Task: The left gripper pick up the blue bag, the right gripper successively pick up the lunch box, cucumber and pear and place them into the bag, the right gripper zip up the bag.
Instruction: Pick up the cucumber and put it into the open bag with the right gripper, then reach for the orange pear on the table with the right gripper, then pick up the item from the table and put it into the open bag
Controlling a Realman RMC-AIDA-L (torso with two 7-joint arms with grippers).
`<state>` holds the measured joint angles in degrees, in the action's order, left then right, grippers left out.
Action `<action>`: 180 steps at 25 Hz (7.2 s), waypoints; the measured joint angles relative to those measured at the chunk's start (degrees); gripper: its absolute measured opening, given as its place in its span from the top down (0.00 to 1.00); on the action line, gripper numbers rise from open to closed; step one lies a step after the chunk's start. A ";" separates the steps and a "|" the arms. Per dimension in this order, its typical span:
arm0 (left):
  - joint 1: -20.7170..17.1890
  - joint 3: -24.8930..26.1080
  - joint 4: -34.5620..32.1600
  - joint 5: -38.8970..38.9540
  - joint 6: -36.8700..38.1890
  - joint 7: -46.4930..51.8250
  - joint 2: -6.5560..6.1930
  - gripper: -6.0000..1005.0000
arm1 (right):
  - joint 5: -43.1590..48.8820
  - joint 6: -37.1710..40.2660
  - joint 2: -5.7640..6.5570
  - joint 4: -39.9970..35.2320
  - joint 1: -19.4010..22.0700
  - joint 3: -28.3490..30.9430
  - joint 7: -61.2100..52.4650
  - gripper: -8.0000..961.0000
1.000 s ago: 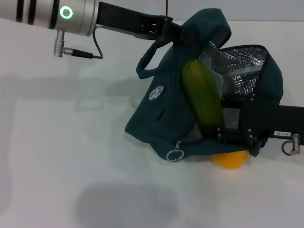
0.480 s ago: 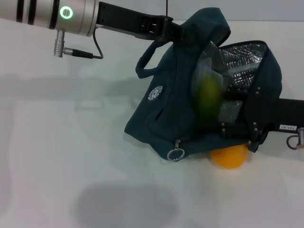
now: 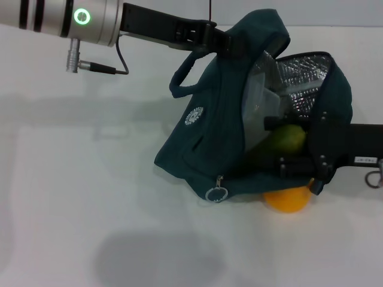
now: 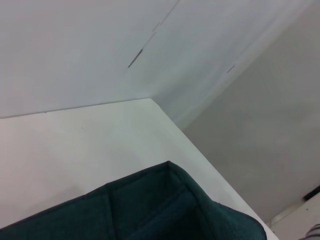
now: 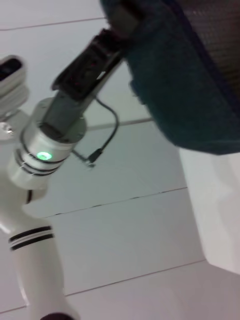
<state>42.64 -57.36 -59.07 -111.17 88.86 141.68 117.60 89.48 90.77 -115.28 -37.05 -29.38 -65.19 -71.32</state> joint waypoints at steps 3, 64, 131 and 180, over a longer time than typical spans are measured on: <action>-0.22 0.14 0.00 0.16 0.01 -0.17 0.00 0.94 | -1.40 2.37 0.23 -1.02 1.53 1.24 0.61 0.24; -2.74 0.59 2.29 -0.41 -8.13 -6.01 0.23 0.94 | 17.42 5.41 0.77 3.58 1.96 15.38 -1.60 0.26; -3.12 1.02 3.66 0.93 -7.99 -9.05 1.03 0.94 | 13.81 0.09 -0.05 6.83 0.66 13.04 8.02 0.89; -2.55 0.78 3.69 1.36 -6.94 -10.30 0.95 0.94 | -7.29 0.17 0.21 7.28 -7.12 25.56 11.73 0.93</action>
<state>40.09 -56.58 -55.38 -109.82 81.92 131.38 118.55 82.19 90.94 -115.07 -29.77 -36.50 -39.64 -59.59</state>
